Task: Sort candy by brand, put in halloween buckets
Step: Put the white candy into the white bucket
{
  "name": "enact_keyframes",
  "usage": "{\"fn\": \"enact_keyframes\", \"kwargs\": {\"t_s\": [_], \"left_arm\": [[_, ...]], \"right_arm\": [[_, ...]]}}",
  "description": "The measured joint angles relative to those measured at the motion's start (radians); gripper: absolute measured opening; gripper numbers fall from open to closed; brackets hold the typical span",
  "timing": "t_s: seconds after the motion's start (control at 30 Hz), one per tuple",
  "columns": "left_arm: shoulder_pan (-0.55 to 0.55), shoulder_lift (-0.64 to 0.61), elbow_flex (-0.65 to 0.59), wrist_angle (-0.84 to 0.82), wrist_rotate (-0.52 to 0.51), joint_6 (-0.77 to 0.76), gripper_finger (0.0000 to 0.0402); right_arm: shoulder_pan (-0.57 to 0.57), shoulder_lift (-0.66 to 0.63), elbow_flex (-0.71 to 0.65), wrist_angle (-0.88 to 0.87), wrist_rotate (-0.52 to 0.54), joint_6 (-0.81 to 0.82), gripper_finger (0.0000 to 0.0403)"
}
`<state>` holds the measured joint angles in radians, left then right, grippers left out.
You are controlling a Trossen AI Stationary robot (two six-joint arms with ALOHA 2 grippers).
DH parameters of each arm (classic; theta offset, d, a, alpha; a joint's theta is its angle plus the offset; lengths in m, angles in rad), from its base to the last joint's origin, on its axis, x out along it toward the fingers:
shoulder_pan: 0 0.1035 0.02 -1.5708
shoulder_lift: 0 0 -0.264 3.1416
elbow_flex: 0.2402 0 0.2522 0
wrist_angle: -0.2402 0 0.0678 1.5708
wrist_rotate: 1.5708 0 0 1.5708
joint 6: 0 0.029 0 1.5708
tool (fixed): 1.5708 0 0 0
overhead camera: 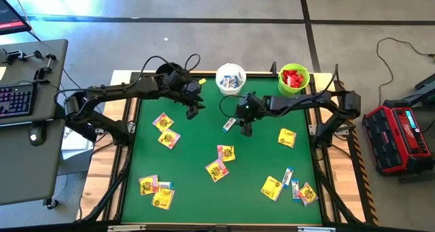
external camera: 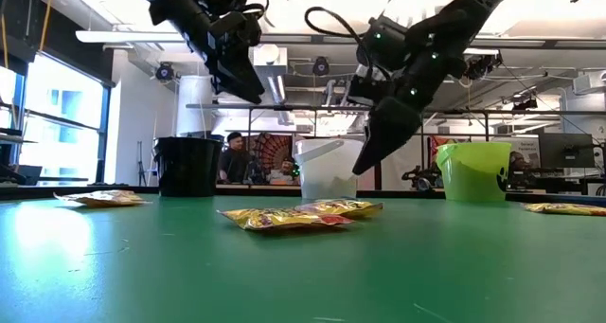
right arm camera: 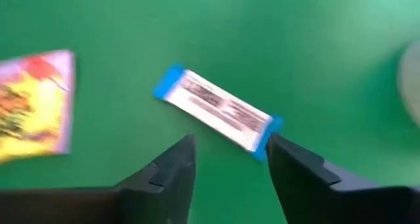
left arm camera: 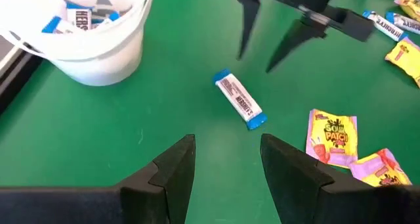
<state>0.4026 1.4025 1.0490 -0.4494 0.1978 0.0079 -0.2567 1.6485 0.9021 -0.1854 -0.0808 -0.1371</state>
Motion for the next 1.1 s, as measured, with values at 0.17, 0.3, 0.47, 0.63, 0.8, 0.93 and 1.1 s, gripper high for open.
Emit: {"fn": "enact_keyframes", "kwargs": {"t_s": [0.17,0.3,0.47,0.63,0.8,0.93,1.1], "left_arm": [[-0.008,0.000,-0.008,0.007,-0.001,-0.008,0.0165],[-0.022,0.000,-0.008,0.014,-0.003,-0.015,0.0165],[-0.058,0.000,-0.008,0.037,-0.009,0.048,0.0165],[-0.110,0.000,-0.008,0.042,-0.066,0.146,0.0165],[-0.156,0.000,-0.008,0.053,-0.102,0.216,0.0165],[-0.182,0.004,-0.008,0.054,-0.131,0.274,0.0165],[-0.212,0.034,-0.008,0.070,-0.139,0.346,0.0165]], "right_arm": [[-0.055,0.008,0.000,0.022,-0.001,-0.068,0.0148],[-0.080,0.036,0.000,0.051,-0.072,-0.063,0.0040],[-0.081,0.091,0.000,0.119,-0.111,-0.042,0.0018],[-0.086,0.132,0.000,0.138,-0.096,0.004,0.0005],[-0.087,0.149,0.000,0.140,-0.084,0.029,0.0001],[-0.098,0.167,0.001,0.145,-0.081,0.082,0.0000],[-0.104,0.188,0.003,0.155,-0.086,0.114,0.0000]]}}
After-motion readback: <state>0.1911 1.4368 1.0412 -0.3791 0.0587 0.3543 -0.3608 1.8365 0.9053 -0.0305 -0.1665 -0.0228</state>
